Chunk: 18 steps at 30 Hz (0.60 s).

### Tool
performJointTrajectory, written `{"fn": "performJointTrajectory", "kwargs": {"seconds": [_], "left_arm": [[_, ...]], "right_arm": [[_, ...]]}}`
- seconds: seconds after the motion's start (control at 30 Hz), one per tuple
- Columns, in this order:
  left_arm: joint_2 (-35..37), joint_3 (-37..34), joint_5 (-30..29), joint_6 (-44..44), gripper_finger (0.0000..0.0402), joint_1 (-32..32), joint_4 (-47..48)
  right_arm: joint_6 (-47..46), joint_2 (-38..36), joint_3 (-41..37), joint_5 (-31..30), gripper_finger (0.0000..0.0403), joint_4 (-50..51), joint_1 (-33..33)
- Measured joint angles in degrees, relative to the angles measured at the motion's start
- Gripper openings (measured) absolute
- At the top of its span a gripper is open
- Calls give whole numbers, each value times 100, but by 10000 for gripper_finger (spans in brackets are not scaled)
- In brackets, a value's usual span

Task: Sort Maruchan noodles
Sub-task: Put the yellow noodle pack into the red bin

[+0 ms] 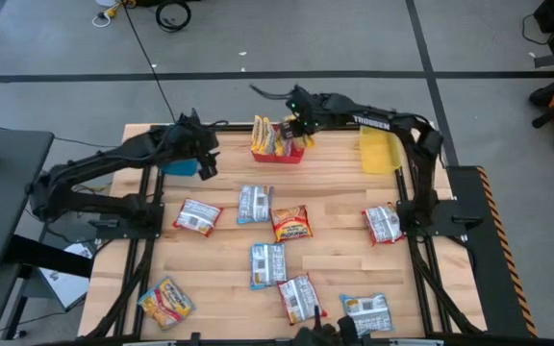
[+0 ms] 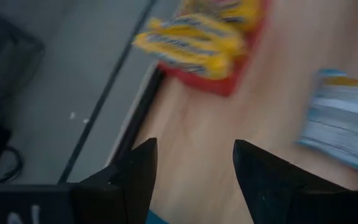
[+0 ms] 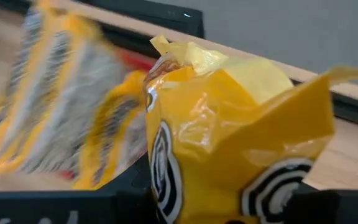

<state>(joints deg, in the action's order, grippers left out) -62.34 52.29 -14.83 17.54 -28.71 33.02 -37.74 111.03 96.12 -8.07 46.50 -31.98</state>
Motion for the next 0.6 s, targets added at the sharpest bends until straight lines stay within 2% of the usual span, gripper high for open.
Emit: {"fn": "performJointTrajectory", "kwargs": {"seconds": [0.13,0.3,0.6], "left_arm": [[-276,-603,-7,153,213,-418,-1194],[-1033,-612,9,141,213,-609,-1726],[-2134,-609,168,116,213,-558,-2183]], "right_arm": [[-452,228,39,533,135,89,-149],[-830,509,39,1148,135,233,-102],[-1317,586,39,896,135,453,-248]]}}
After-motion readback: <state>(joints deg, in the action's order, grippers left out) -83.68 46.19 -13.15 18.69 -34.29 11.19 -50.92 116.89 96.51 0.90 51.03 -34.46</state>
